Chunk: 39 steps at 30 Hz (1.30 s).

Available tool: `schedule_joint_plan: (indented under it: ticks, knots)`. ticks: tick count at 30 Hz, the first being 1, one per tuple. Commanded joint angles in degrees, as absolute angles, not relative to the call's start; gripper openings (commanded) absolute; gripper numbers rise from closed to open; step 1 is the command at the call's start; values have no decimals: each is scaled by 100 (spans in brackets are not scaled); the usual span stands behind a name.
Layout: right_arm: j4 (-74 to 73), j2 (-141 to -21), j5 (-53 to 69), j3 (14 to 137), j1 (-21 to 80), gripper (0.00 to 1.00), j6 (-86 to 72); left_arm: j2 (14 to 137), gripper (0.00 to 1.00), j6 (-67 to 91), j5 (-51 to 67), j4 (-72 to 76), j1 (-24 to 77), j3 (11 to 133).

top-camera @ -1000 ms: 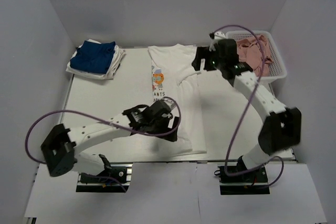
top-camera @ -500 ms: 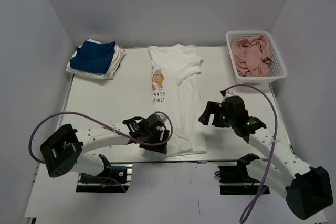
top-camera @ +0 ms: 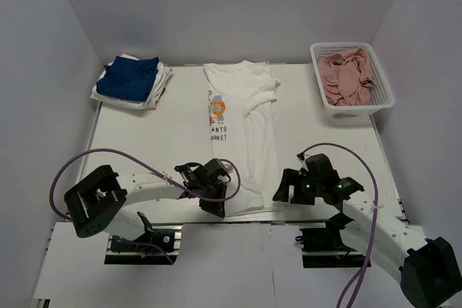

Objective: Fold and stack the t-shirts
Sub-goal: Grab the bottom of the folded rectangular tshirt with both arms, then fold the folded rectangular tshirt in 1/3 of the way

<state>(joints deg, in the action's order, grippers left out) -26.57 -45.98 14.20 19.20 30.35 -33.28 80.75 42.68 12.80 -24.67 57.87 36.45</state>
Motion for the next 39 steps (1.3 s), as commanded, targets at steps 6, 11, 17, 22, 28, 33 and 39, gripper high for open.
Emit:
schedule_joint_plan:
  ticks: [6, 11, 17, 22, 28, 33, 39]
  knots:
    - [-2399, -4693, 2100, 1459, 3173, 71, -3639, 7867, 8, 4395, 1292, -2338, 5801, 3401]
    - [-2312, -4842, 2004, 1389, 3243, 44, -3612, 7866, 0, 4395, 1292, -2338, 5801, 3454]
    - [-2066, -4799, 1829, 1441, 3296, 0, -3648, 7726, 0, 4395, 1222, -2268, 5801, 3454]
    - [-1585, -4746, 1618, 1951, 3322, 0, -3393, 7261, 0, 4219, 503, -2470, 5801, 3761]
    - [-889, -5001, 739, 2583, 3331, 0, -3331, 6987, 0, 4183, -1105, -2355, 5599, 4324]
    - [-246, -5360, -225, 3022, 3287, 0, -3278, 7215, 0, 4114, -2011, -1899, 5484, 4631]
    - [377, -6404, -782, 3847, 3243, 0, -3217, 8206, 0, 3491, -2707, -1812, 4950, 5808]
